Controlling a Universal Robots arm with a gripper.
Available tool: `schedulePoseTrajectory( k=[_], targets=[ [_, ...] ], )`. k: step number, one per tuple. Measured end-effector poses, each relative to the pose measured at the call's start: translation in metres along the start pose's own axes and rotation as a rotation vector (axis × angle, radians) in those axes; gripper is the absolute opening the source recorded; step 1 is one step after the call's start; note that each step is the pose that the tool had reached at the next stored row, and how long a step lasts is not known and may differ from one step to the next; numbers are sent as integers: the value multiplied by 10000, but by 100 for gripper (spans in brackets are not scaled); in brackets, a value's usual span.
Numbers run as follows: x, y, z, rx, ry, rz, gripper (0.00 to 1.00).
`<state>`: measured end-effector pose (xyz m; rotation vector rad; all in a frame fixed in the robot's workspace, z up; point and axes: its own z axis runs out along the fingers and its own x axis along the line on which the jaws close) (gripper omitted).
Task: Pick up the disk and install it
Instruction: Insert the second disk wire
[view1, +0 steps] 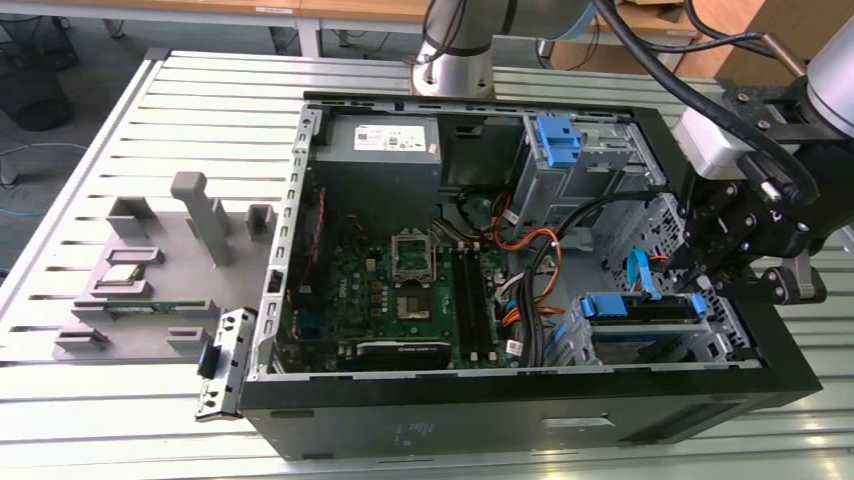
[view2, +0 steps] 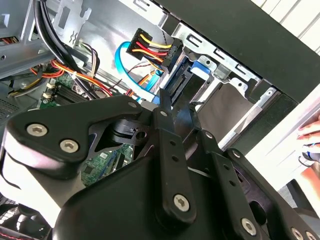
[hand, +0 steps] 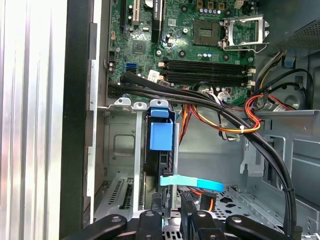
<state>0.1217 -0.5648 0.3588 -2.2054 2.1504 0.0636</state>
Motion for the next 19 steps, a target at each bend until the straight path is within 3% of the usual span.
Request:
schedulePoseTrajectory(
  k=[5,13,19],
  targets=[
    [-20,-1,0,0,-1,0,29],
    [-115,-8,15,-1,-2,1,29],
    [-134,-132,37,-17,-3,3,29]
  ],
)
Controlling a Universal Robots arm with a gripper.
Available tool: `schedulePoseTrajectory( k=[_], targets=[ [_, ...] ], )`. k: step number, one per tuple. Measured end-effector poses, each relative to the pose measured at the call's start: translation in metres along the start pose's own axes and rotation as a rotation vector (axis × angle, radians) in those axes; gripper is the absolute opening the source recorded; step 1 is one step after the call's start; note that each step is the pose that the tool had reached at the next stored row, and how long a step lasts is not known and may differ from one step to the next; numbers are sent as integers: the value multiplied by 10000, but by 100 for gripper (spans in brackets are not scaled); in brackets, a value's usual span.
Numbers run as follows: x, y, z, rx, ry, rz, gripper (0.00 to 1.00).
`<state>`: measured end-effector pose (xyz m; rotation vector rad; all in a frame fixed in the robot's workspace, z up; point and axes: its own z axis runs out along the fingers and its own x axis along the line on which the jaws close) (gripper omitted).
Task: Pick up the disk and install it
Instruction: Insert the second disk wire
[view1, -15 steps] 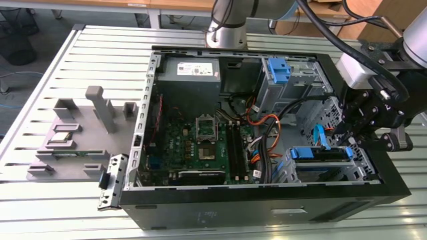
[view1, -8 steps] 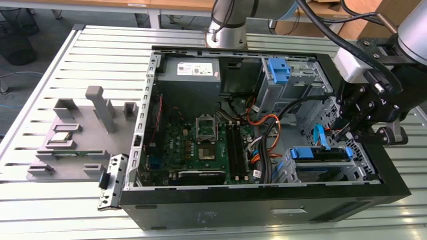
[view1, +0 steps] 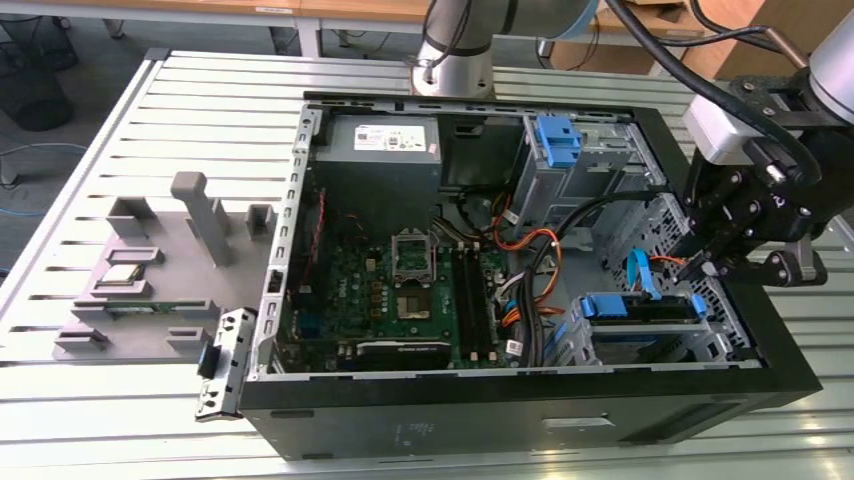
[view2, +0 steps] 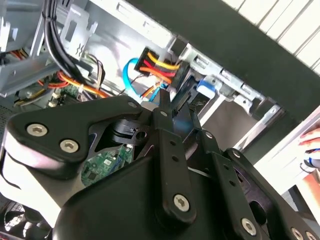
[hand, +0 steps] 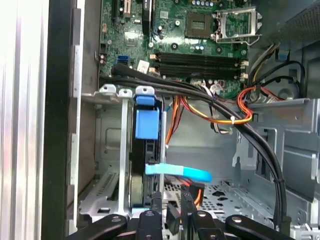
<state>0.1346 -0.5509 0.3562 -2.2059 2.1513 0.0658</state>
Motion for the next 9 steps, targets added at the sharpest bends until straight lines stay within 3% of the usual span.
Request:
schedulePoseTrajectory(
  k=[9],
  targets=[
    [-36,-197,54,-46,-1,2,29]
  ],
)
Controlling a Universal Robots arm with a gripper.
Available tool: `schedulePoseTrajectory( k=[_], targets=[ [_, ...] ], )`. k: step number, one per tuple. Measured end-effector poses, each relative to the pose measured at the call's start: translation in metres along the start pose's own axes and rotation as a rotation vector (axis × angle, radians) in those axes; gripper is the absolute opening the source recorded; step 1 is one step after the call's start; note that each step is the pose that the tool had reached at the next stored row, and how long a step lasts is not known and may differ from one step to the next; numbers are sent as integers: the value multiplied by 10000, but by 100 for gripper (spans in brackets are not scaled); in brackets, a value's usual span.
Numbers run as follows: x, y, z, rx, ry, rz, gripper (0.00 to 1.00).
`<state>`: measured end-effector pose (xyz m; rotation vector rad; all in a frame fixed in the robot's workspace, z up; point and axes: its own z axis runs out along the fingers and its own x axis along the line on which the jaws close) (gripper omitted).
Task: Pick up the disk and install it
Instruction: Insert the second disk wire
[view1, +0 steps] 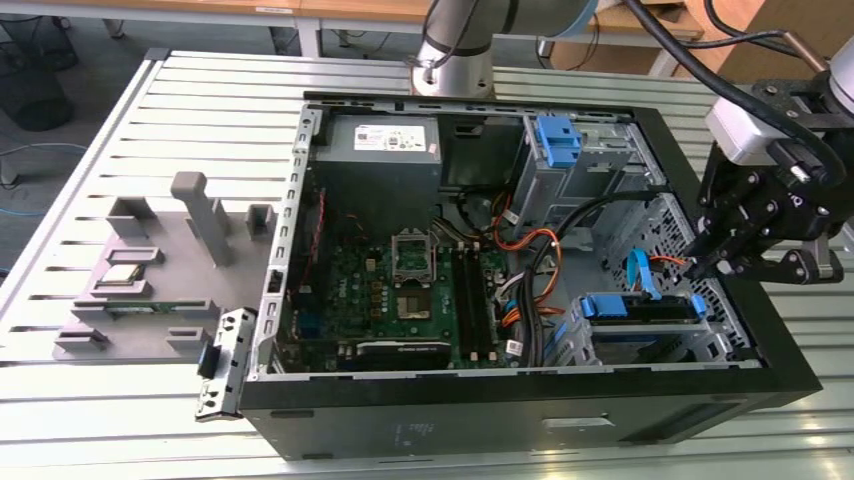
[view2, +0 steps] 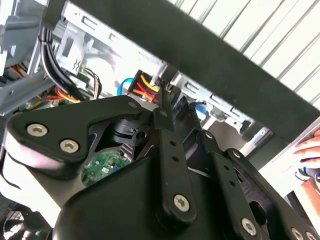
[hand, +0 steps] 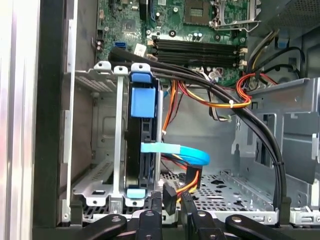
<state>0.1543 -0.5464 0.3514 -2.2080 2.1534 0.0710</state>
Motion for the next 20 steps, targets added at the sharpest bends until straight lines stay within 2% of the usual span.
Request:
schedulePoseTrajectory(
  k=[4,11,20],
  targets=[
    [-4,-10,51,-15,1,3,29],
    [-3,-8,80,-18,-1,1,29],
    [-1,31,110,-18,1,1,29]
  ],
)
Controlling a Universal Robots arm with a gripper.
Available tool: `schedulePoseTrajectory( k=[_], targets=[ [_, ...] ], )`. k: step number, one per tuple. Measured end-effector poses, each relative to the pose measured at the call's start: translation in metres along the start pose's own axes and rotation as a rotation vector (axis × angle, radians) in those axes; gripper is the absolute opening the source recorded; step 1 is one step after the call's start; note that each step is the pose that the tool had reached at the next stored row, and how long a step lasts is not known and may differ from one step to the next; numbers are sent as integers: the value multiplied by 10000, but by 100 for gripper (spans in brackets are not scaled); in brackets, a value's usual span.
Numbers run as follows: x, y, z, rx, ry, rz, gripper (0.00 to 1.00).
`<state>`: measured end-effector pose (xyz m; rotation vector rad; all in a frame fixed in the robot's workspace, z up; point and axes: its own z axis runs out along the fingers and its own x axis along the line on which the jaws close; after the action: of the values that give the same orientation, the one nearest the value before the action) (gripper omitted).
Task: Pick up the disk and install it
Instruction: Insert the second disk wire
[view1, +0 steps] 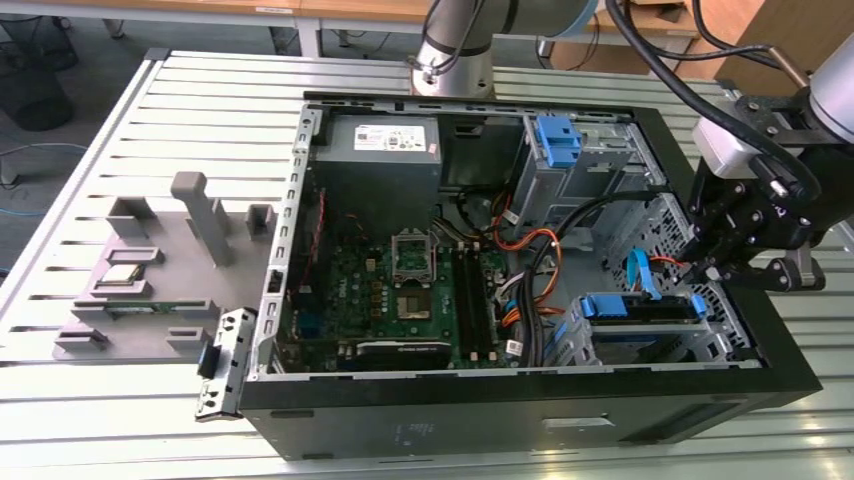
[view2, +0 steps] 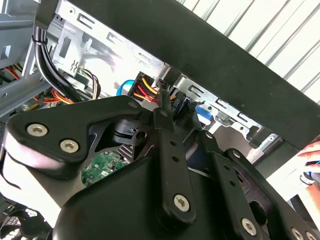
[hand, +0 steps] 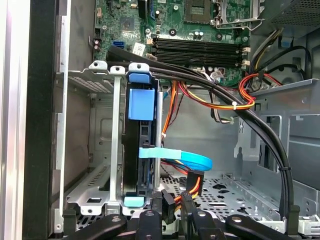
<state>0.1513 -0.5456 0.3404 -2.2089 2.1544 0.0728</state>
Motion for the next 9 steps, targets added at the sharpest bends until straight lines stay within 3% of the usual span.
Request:
schedulePoseTrajectory(
  k=[7,9],
  targets=[
    [0,0,1,0,-1,0,29],
    [0,1,1,-1,-1,0,22]
  ],
)
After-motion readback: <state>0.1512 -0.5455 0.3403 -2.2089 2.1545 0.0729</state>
